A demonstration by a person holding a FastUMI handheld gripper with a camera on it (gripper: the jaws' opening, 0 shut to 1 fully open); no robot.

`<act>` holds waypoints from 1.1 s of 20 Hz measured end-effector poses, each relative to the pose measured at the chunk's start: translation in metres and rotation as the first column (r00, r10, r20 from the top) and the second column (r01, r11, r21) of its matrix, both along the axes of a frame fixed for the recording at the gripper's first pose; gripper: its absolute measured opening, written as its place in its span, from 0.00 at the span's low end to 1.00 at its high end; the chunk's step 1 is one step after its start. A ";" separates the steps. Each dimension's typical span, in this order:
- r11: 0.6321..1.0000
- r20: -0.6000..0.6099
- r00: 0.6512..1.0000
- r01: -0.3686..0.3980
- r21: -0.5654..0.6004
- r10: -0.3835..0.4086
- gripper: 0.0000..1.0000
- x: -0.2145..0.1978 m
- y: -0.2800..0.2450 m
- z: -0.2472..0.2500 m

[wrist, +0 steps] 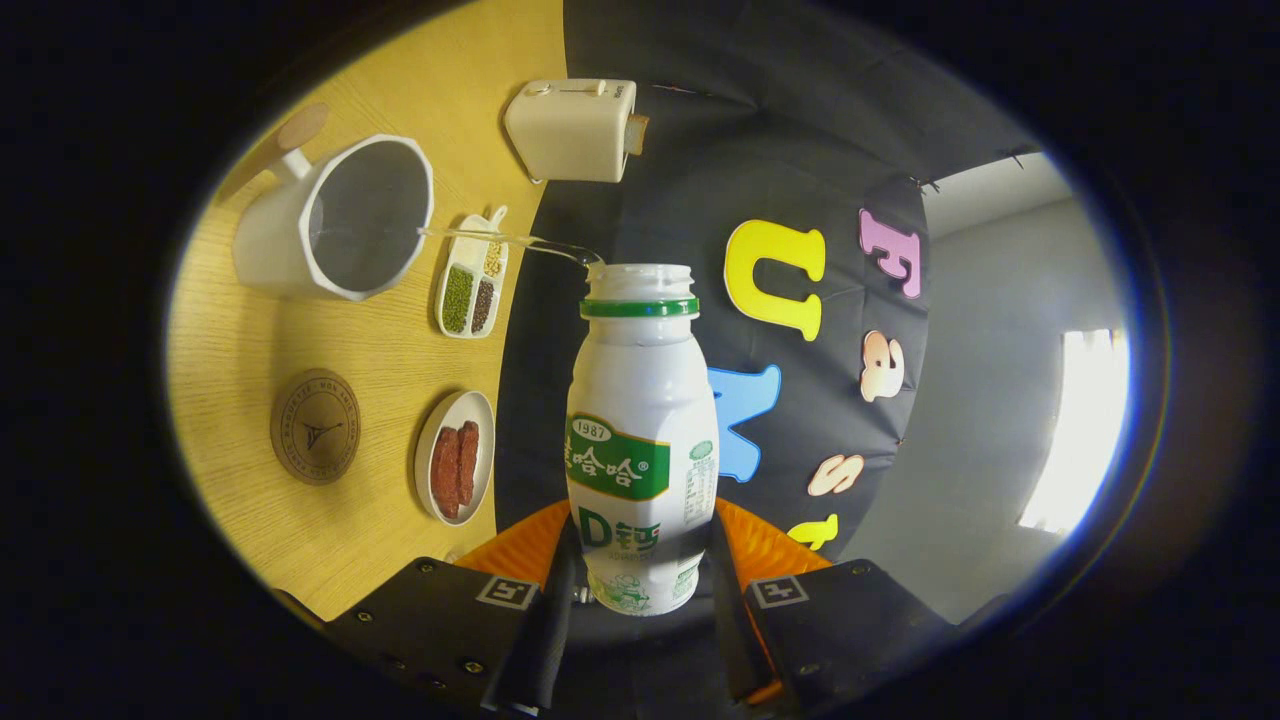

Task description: Take the bottle from table, then pour the juice into the cup, finally place the bottle on the coaster

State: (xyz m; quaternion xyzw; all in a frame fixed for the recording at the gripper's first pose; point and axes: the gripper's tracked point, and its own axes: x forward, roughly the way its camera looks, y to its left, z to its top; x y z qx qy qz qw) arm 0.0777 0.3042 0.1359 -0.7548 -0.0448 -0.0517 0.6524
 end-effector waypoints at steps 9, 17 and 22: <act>1.000 0.002 1.000 0.000 -0.012 0.000 0.63 -0.001 0.001 0.002; 1.000 0.001 1.000 0.005 -0.030 -0.005 0.63 -0.001 -0.001 0.003; 0.999 0.004 1.000 0.005 -0.044 -0.005 0.63 -0.002 0.000 0.004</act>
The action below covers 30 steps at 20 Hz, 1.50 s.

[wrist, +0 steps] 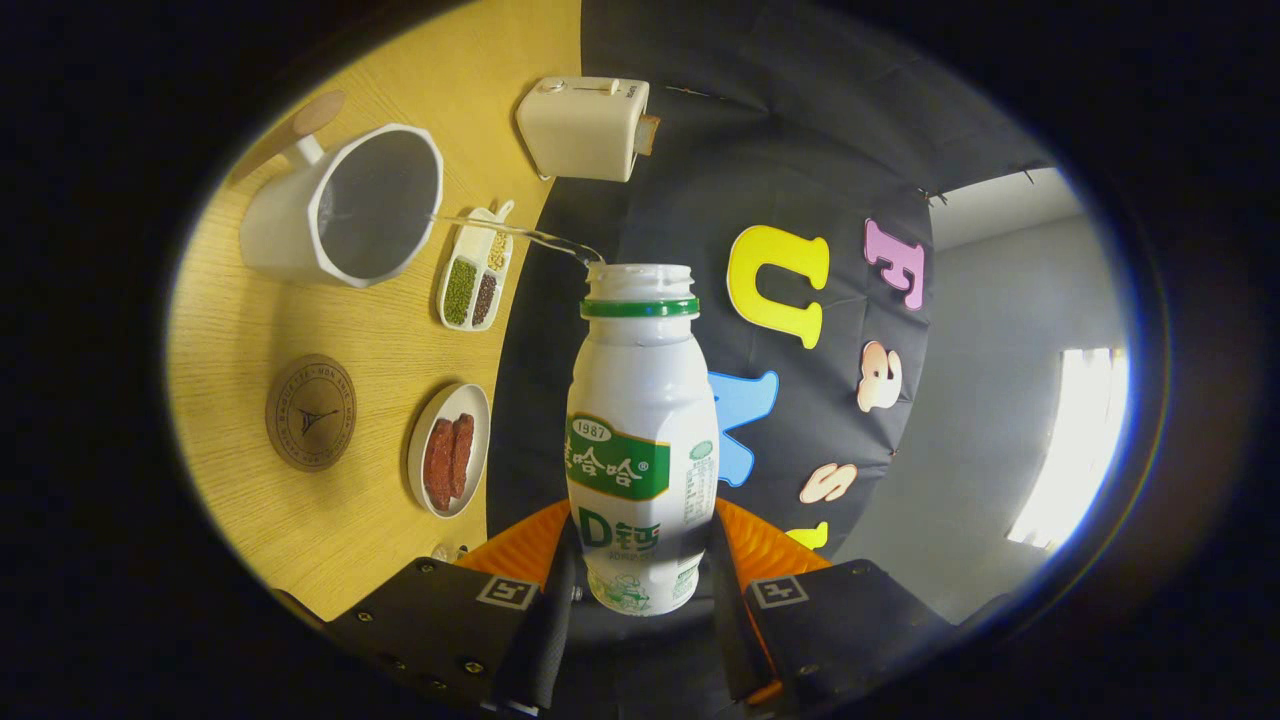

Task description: Take the bottle from table, then pour the juice into the cup, finally place the bottle on the coaster

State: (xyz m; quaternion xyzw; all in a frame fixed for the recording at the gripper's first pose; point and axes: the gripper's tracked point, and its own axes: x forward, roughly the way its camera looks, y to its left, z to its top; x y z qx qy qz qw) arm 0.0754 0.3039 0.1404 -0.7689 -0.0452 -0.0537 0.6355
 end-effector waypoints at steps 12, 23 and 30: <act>0.999 0.014 1.000 0.002 -0.038 -0.001 0.63 0.000 0.000 0.004; 0.996 0.039 0.999 0.003 -0.087 0.000 0.62 -0.001 0.001 0.008; 0.992 0.055 0.998 0.006 -0.122 0.001 0.63 -0.001 0.002 0.010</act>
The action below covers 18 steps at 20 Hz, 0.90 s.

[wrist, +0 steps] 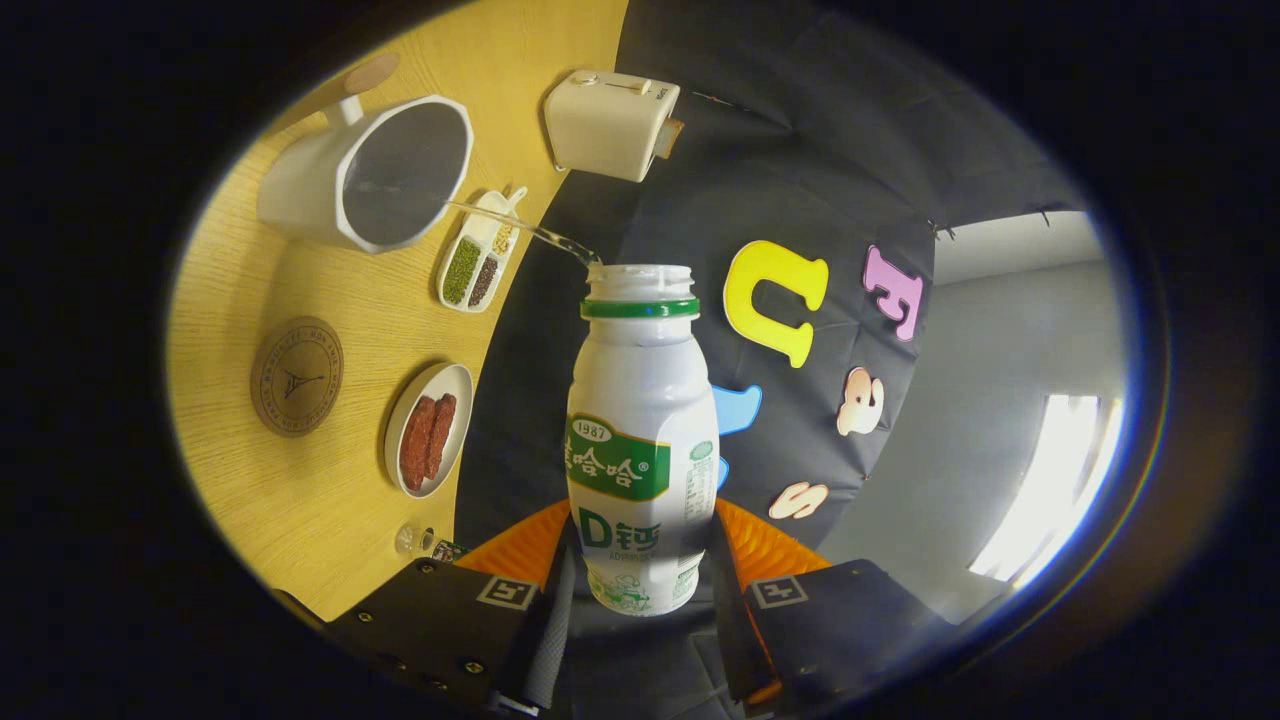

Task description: Take the bottle from table, then pour the juice into the cup, finally place the bottle on the coaster

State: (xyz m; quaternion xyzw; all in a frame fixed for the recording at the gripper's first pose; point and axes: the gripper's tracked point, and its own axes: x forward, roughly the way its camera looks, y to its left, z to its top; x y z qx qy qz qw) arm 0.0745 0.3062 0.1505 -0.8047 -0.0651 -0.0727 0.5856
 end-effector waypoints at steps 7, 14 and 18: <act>0.998 0.029 0.999 -0.015 -0.053 0.017 0.62 -0.002 0.006 0.004; 0.992 0.063 0.997 -0.031 -0.120 0.038 0.62 -0.006 0.014 0.009; 0.985 0.085 0.995 -0.042 -0.168 0.057 0.62 -0.008 0.020 0.012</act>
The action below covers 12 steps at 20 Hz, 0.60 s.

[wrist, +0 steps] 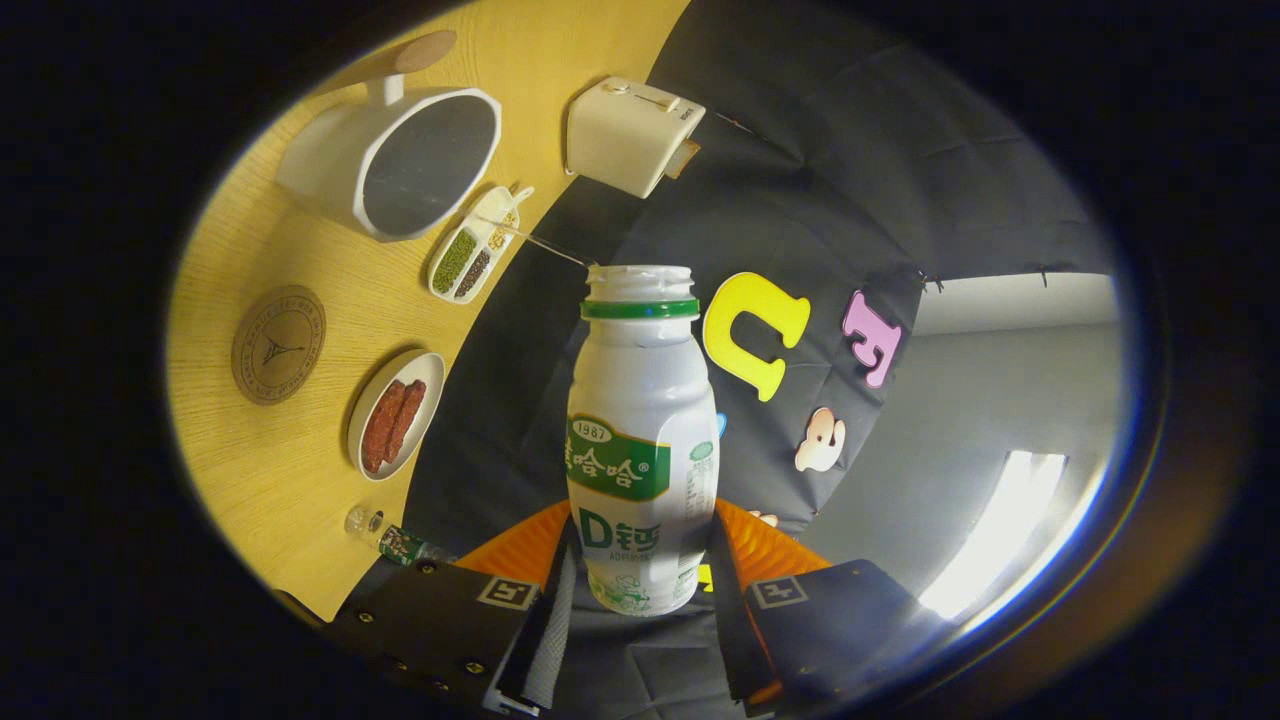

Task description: Take the bottle from table, then pour the juice into the cup, finally place the bottle on the coaster

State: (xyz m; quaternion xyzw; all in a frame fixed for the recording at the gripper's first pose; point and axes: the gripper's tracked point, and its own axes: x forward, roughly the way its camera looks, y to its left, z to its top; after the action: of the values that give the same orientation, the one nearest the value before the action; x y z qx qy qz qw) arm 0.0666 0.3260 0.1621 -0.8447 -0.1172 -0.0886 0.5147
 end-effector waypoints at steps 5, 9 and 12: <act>0.997 0.039 0.999 -0.031 -0.077 0.034 0.62 -0.004 0.013 0.003; 0.990 0.064 0.996 -0.051 -0.130 0.059 0.62 -0.011 0.021 0.002; 0.982 0.087 0.993 -0.066 -0.174 0.083 0.62 -0.015 0.028 0.002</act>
State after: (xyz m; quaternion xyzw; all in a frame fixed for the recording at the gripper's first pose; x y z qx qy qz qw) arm 0.0517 0.3543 0.1639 -0.8756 -0.1801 -0.0986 0.4372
